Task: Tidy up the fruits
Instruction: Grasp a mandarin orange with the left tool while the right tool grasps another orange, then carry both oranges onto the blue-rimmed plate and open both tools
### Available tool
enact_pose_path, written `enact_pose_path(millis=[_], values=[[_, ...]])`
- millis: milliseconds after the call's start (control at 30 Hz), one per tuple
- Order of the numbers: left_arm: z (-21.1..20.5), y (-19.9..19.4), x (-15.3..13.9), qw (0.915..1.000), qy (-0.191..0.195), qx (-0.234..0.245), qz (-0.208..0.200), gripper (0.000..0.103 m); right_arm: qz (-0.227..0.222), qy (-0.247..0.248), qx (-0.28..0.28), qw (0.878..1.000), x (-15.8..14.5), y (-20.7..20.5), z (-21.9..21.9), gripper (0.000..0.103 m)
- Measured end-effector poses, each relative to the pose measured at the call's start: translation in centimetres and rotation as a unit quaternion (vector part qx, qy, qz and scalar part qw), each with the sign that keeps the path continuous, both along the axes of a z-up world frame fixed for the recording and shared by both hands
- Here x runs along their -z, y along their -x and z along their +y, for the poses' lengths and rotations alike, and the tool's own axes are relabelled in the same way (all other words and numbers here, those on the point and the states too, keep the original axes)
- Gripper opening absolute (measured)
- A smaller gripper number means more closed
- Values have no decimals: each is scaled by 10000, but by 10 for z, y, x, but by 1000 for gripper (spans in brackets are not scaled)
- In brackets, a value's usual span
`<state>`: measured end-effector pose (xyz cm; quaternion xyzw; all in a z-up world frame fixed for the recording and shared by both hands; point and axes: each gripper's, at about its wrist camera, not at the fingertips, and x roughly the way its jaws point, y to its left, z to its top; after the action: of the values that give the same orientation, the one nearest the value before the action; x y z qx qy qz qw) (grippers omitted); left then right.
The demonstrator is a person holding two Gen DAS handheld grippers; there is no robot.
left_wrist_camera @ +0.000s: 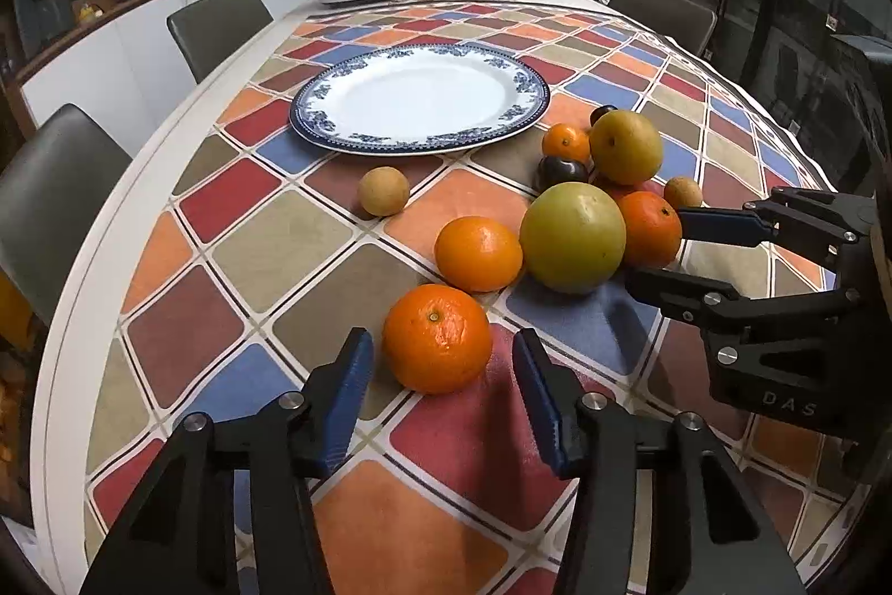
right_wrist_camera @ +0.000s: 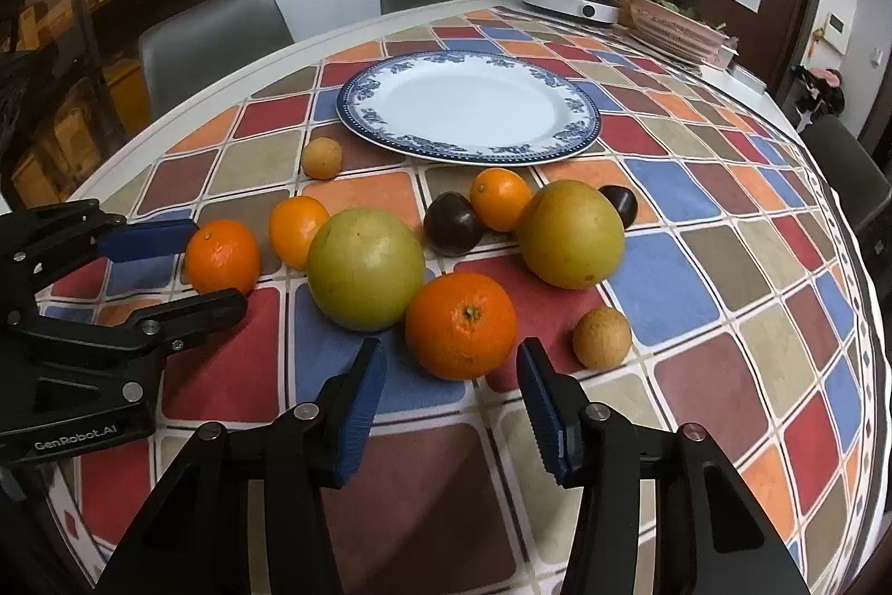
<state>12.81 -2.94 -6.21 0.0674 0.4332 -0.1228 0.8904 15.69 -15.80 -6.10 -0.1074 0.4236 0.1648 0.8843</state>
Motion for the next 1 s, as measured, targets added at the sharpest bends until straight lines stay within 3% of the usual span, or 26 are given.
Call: enact_pose_path(millis=[267, 633, 1000], values=[[-1, -6, 1, 10000, -2, -59, 68, 41, -1, 78, -16, 10000, 0, -6, 2, 45], [0, -4, 0, 9999, -7, -98, 75, 41, -34, 93, 20, 9999, -1, -6, 0, 42], [-3, 1, -34, 9997, 100, -14, -230, 41, -281, -188, 177, 9993, -30, 7, -6, 42]])
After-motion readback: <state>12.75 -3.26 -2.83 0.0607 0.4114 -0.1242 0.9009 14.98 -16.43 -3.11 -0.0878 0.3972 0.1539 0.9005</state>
